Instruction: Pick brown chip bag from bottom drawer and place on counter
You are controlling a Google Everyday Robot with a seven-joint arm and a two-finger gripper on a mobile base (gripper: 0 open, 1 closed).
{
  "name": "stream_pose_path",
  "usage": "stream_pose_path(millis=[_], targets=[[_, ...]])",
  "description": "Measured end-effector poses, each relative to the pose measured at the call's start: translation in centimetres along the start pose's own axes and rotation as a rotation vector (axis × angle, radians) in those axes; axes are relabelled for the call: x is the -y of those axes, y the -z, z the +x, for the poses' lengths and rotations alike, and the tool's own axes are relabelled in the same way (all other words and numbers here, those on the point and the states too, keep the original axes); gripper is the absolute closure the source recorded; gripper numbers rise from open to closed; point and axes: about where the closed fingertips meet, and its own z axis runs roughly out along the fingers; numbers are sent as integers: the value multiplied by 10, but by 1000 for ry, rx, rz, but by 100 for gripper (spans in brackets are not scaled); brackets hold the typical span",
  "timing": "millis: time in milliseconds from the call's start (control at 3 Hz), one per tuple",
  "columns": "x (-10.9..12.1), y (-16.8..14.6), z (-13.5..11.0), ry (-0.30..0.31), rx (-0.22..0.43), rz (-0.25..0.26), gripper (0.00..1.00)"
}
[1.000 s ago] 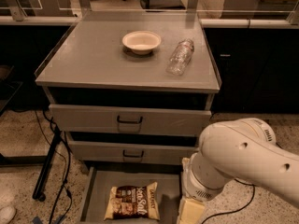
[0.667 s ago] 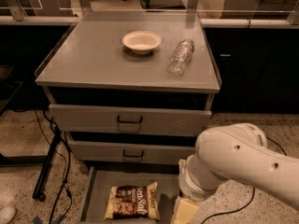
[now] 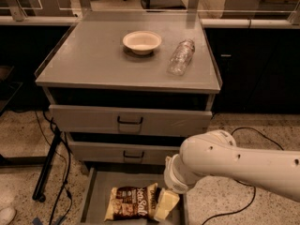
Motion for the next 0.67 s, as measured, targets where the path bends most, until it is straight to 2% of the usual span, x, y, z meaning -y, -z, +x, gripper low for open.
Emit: stream_pose_path(millis=[333, 667], targets=[[0, 0, 0, 0, 0, 0, 0], [-8, -39, -1, -1, 14, -50, 0]])
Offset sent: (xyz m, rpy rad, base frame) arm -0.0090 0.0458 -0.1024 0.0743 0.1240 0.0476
